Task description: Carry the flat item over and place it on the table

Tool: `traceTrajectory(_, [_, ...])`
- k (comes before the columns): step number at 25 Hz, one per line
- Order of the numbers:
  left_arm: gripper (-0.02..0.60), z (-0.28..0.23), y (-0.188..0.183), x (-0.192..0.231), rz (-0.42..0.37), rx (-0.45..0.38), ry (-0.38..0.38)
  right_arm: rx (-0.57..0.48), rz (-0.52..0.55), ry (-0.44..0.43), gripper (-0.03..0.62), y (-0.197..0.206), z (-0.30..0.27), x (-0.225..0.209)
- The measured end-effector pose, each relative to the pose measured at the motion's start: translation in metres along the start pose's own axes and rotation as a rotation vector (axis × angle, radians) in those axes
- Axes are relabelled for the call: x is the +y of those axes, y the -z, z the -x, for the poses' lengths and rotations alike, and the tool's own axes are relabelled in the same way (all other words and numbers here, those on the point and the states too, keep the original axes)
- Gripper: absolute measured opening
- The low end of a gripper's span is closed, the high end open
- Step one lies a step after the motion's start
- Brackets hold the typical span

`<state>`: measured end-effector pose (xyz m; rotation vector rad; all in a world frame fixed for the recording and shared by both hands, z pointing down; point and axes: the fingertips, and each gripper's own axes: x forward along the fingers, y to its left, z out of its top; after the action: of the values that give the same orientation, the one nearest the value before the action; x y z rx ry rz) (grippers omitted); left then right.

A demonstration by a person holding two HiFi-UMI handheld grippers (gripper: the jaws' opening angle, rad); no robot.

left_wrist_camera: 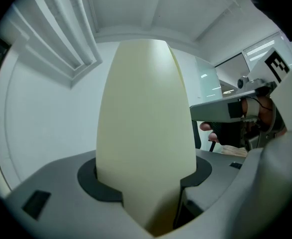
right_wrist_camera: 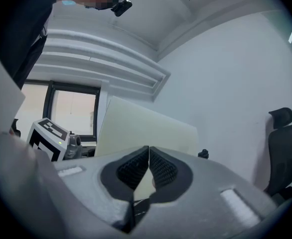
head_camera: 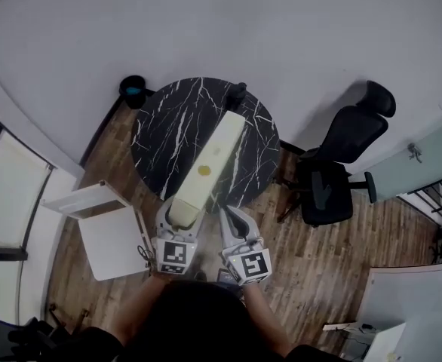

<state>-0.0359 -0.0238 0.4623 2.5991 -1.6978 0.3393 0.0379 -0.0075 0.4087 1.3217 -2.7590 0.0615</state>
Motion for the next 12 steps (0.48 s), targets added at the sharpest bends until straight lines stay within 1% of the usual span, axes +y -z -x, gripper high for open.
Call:
traceTrajectory(4, [0.288, -0.022, -0.009, 0.048, -0.001, -0.057, 0.009, -0.002, 0.035, -0.016, 0.002, -0.017, -0.049, 0.008])
traceTrajectory(6, [0.288, -0.035, -0.006, 0.066, 0.006, -0.083, 0.011, 0.024, 0.064, -0.034, 0.002, -0.019, -0.07, 0.017])
traceTrajectory(9, [0.288, -0.05, 0.001, 0.081, 0.024, -0.087, 0.01, 0.055, 0.079, -0.048, 0.002, -0.018, -0.089, 0.025])
traceTrajectory(12, [0.288, -0.061, 0.003, 0.085, 0.023, -0.09, 0.008, 0.089, 0.107, -0.072, 0.002, -0.013, -0.103, 0.031])
